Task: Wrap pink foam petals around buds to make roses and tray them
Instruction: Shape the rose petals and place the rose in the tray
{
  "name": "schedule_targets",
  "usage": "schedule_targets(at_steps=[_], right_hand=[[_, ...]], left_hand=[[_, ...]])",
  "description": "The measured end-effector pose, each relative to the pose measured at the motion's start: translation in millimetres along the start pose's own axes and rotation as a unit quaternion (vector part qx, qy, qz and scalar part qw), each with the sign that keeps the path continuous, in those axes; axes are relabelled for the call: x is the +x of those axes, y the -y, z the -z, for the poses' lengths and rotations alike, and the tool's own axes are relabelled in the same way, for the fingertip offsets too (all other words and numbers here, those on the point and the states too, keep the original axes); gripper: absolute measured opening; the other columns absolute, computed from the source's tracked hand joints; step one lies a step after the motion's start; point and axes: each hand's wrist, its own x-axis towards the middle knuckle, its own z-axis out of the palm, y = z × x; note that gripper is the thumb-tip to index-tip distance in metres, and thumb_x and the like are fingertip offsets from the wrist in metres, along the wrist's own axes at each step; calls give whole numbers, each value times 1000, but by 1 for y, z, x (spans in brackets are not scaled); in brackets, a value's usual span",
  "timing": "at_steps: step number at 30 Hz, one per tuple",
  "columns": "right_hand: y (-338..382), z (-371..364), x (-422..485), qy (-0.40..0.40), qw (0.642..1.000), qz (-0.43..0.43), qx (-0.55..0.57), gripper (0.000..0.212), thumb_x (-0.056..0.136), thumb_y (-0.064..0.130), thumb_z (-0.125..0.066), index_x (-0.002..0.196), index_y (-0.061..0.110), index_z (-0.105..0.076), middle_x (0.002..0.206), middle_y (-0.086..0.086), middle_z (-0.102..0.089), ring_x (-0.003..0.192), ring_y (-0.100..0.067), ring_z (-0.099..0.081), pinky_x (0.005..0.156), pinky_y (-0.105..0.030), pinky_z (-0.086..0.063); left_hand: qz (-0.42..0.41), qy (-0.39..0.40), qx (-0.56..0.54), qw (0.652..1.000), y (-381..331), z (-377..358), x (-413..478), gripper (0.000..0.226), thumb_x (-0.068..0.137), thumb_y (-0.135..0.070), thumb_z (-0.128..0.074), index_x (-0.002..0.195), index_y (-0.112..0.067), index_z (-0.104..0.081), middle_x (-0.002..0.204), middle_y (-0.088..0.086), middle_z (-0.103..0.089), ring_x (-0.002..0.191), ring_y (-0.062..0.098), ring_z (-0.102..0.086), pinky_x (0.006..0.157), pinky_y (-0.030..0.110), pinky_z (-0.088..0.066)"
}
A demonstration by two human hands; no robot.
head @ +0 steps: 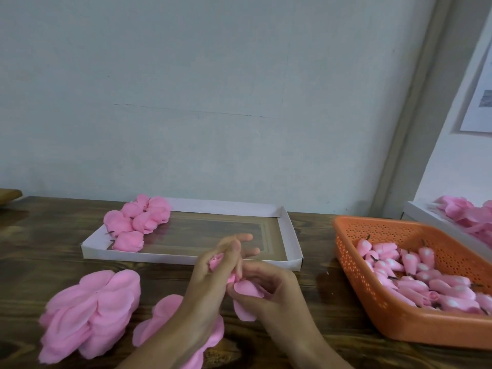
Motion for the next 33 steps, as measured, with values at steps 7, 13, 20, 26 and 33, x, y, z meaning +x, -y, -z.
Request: schedule_targets(at_steps=[7,13,20,26,33], right_hand=[[-2,-8,-7,-60,985,68,-147,30,87,29,-81,114,43,-79,108,25,-76,114,-11,-64,96,-36,-55],[5,-1,-6,-79,974,136,-163,33,77,39,-76,110,39,-78,107,23,-74,112,-11,-65,90,-23,-53],[6,13,3,-71,994,79,15,26,84,29,-79,110,27,-79,106,5,-80,103,-14,-74,88,-19,-55],[-2,19,8,-47,997,60,0,27,89,23,-83,115,25,-76,111,1,-80,107,-21,-75,94,-39,-60],[0,28,14,-73,995,41,46,28,83,11,-85,107,20,-76,106,-9,-80,100,-33,-76,89,-52,-61]], left_hand=[[-60,38,59,996,4,5,2,44,88,-52,-69,118,-20,-66,129,2,-71,123,25,-68,95,52,-59],[-51,77,57,994,3,10,3,49,78,-47,-83,115,-19,-65,125,11,-71,123,26,-67,98,35,-57],[-33,98,85,991,1,18,9,44,78,-41,-87,110,-12,-77,102,16,-77,82,20,-75,66,27,-59],[-62,69,123,988,4,24,14,38,77,-39,-86,108,-17,-82,106,13,-79,104,30,-76,85,31,-60],[74,98,54,991,-1,26,18,55,78,-49,-79,128,-26,-73,129,10,-74,121,29,-70,104,51,-52]])
